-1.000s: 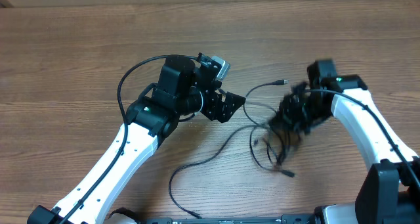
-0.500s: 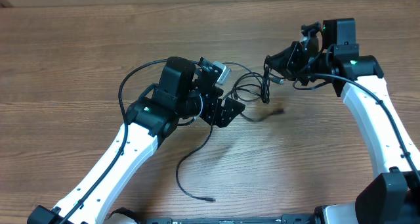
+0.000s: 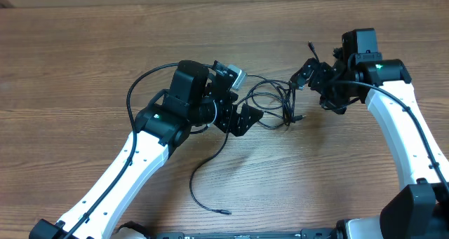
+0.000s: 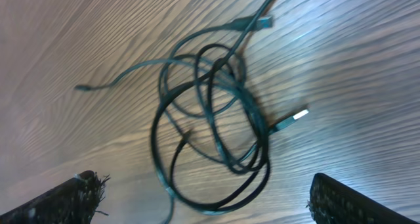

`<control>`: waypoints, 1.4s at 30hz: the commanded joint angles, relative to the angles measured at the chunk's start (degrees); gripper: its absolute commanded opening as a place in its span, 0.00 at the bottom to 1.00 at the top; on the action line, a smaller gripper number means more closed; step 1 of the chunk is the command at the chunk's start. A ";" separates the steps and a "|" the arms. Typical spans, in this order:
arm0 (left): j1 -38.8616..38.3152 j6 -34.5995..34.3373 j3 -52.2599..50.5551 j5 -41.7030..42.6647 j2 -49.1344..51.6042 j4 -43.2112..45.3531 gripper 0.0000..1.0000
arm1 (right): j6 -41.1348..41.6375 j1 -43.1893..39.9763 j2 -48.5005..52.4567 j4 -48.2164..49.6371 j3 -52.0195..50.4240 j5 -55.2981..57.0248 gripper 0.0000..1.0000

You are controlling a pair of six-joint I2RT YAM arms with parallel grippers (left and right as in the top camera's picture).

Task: Untangle cables

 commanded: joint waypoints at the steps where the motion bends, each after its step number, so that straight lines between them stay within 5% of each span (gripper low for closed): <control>1: -0.02 0.50 0.63 0.90 -0.24 0.57 0.92 | -0.46 -0.22 -0.42 0.33 0.59 3.85 1.00; 8: 0.00 0.37 0.63 -3.54 -0.24 0.31 0.98 | -9.29 2.60 2.97 2.73 -0.04 2.54 1.00; 17: 1.01 -8.02 0.63 -15.04 -0.24 0.00 1.00 | -9.49 4.63 10.58 5.40 -0.04 2.27 1.00; 25: 1.70 -8.44 0.63 -15.17 -0.24 0.00 1.00 | -12.55 6.12 13.73 7.26 -0.04 1.25 0.87; 37: 1.68 -8.57 0.63 -13.49 -0.24 -1.09 1.00 | -12.94 7.52 15.02 6.80 -0.04 0.74 0.27; 40: 1.68 -8.57 0.63 -13.46 -0.24 -1.09 1.00 | -13.88 7.52 15.02 5.64 -0.04 -2.01 0.04; 42: 1.68 -8.59 0.63 -13.46 -0.24 -1.09 1.00 | -13.99 7.52 15.02 5.29 -0.02 -5.22 0.04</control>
